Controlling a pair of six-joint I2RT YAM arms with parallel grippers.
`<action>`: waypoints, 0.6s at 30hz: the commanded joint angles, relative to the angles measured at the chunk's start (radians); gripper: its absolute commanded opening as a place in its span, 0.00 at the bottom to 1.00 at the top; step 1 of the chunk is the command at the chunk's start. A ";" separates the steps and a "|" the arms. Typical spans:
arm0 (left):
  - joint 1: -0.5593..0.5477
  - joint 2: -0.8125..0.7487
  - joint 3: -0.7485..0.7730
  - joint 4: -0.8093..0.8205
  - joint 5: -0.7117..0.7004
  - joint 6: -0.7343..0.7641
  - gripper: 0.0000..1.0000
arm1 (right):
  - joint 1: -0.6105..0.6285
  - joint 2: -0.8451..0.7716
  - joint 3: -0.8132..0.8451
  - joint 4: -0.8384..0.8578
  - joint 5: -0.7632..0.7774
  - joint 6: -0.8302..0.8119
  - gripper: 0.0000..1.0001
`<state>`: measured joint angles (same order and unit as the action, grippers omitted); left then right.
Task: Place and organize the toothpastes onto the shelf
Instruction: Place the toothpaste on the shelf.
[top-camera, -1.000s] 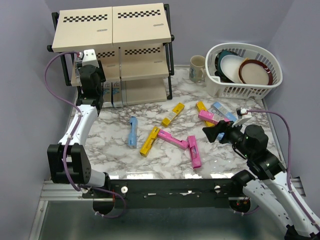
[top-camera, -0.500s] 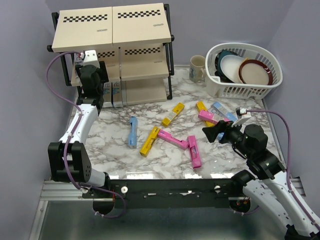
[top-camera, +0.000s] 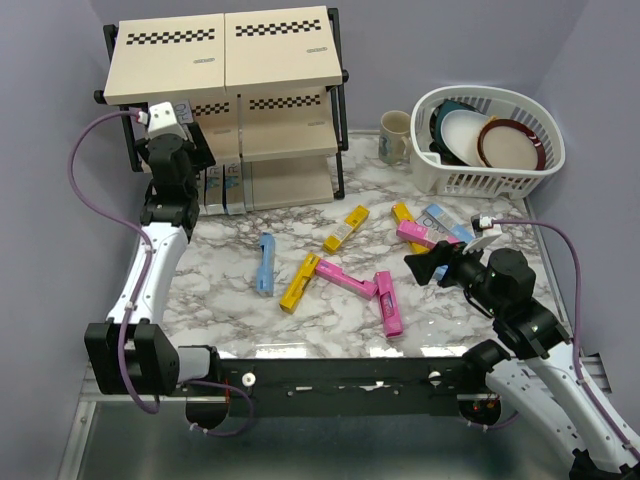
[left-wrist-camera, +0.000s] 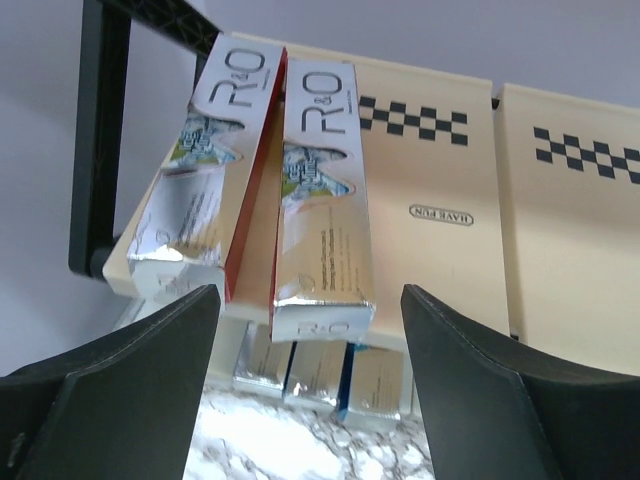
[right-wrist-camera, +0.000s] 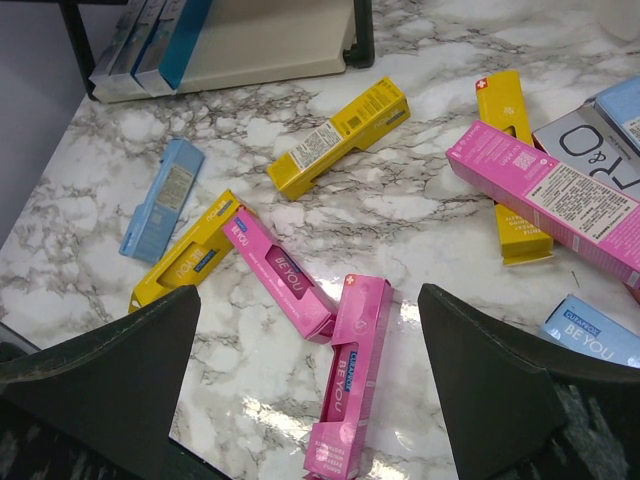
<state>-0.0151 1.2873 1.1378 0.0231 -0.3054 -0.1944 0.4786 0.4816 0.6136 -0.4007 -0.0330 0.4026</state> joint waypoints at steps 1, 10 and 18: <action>-0.015 -0.045 0.013 -0.132 0.021 -0.089 0.85 | 0.006 -0.005 -0.012 0.025 -0.016 -0.011 0.99; -0.218 -0.010 0.109 -0.180 -0.003 -0.036 0.88 | 0.006 -0.003 -0.014 0.030 -0.015 -0.013 0.98; -0.243 0.136 0.177 -0.164 -0.064 0.021 0.88 | 0.006 -0.001 -0.015 0.026 -0.010 -0.011 0.98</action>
<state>-0.2619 1.3499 1.2892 -0.1364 -0.3065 -0.2222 0.4786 0.4816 0.6132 -0.3904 -0.0338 0.3992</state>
